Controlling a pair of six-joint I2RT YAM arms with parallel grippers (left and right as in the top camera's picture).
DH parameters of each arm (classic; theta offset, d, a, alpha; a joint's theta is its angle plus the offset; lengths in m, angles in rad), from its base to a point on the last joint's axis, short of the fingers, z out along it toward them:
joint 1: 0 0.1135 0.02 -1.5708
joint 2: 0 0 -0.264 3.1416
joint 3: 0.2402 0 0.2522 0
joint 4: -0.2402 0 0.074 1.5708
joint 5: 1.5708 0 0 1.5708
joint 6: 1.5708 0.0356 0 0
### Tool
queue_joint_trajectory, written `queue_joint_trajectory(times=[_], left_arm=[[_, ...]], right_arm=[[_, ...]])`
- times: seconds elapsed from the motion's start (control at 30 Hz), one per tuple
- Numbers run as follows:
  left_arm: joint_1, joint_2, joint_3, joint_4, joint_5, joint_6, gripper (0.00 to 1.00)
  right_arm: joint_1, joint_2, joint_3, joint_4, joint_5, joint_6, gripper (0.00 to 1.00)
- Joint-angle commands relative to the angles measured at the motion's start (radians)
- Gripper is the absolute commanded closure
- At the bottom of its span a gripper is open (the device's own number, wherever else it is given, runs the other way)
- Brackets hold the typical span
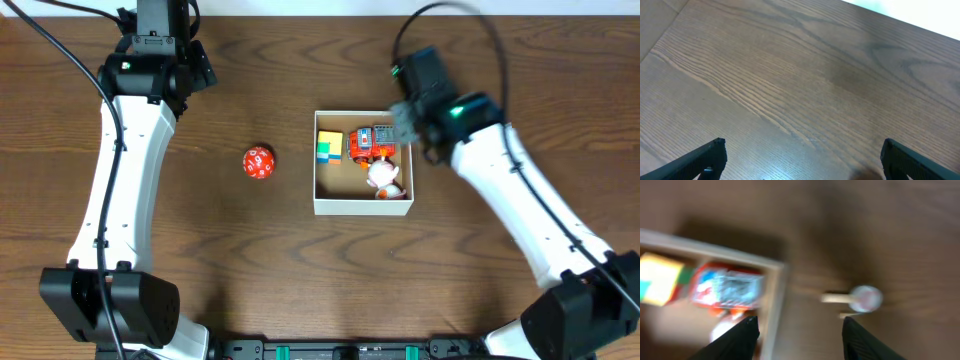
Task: Pack container
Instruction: 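Lower the plush figure into the box and open right gripper, then move right gripper to the pig-face rattle and grasp its handle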
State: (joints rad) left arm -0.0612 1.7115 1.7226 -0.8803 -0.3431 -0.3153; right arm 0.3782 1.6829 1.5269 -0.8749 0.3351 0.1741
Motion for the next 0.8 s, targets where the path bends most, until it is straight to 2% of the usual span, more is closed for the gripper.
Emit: queue_joint_trajectory(times=[0.0,0.17,0.33,0.57,0.77], left_arm=[[0.001,0.011,-0.006,-0.002,-0.009,-0.008,0.02],[0.001,0.011,-0.006,-0.002,-0.009,-0.008,0.02],[0.001,0.011,-0.006,-0.002,-0.009,-0.008,0.02],[0.001,0.011,-0.006,-0.002,-0.009,-0.008,0.02],[0.001,0.011,-0.006,-0.002,-0.009,-0.008,0.02]], right_arm=[[-0.096,-0.003,0.024,-0.029,0.102,0.109,0.44],[-0.238,0.008,-0.011,-0.039,0.101,0.24,0.45],[-0.326,0.051,-0.064,0.028,0.042,0.25,0.47],[-0.345,0.213,-0.082,0.063,0.008,0.373,0.45],[-0.345,0.367,-0.082,0.133,-0.163,0.563,0.45]])
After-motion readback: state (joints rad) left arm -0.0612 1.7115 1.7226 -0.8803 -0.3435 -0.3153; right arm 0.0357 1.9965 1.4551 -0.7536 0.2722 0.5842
